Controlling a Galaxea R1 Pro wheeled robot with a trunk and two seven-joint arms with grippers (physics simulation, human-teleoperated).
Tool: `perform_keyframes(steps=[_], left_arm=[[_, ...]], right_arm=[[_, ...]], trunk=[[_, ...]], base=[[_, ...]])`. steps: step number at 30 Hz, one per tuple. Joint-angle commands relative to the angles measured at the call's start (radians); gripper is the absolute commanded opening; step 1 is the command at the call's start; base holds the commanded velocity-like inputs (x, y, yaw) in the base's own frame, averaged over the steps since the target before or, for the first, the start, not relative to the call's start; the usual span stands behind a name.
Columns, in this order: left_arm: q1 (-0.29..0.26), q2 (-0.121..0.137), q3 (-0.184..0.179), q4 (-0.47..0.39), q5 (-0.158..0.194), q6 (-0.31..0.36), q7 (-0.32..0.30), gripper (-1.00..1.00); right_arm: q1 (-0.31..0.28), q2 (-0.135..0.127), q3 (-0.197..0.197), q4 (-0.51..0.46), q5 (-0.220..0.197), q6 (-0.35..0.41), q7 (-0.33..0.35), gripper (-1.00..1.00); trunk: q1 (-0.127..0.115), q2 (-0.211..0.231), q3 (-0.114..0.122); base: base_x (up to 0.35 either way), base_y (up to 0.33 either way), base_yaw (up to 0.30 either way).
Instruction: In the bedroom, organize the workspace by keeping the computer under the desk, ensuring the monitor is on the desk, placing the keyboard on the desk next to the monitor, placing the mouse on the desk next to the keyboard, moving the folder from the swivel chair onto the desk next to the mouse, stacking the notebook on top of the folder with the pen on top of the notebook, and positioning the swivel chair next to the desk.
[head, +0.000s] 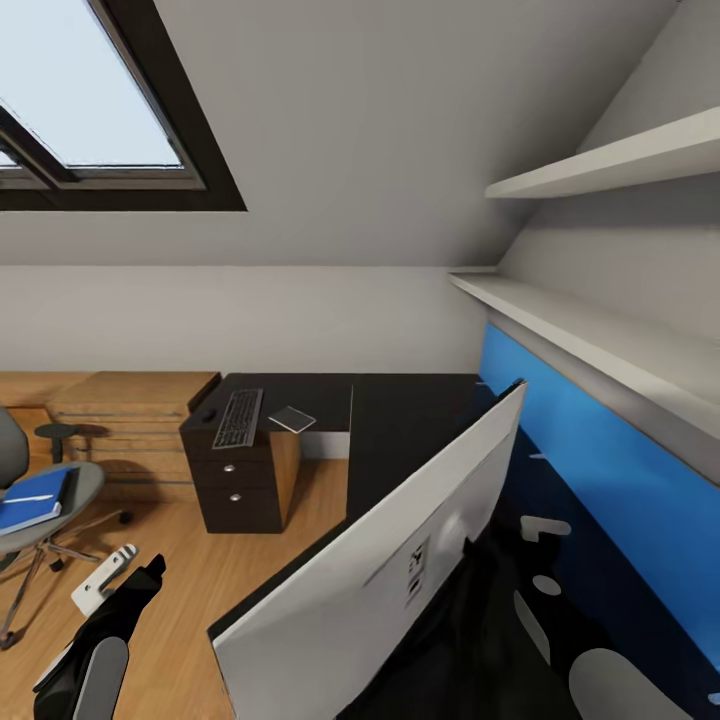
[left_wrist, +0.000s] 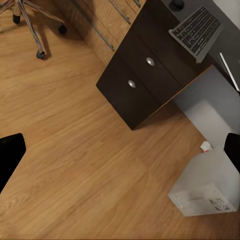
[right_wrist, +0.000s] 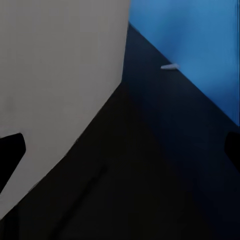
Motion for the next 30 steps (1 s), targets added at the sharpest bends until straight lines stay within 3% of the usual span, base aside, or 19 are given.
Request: perform_keyframes(steps=[1,30], left_arm=[[-0.001,-0.001,0.001,-0.002,0.009,0.004,0.005,1.00],[-0.001,0.000,-0.001,0.001,0.009,0.005,0.004,1.00]], right_arm=[[-0.001,0.000,-0.002,0.001,0.005,-0.003,-0.001,1.00],[-0.001,0.002,-0.003,0.000,0.003,-0.003,-0.005,1.00]], trunk=[[0.000,-0.002,-0.002],[0.000,-0.002,-0.002]], base=[[-0.311,0.000,0.000],[-0.292,0.000,0.000]])
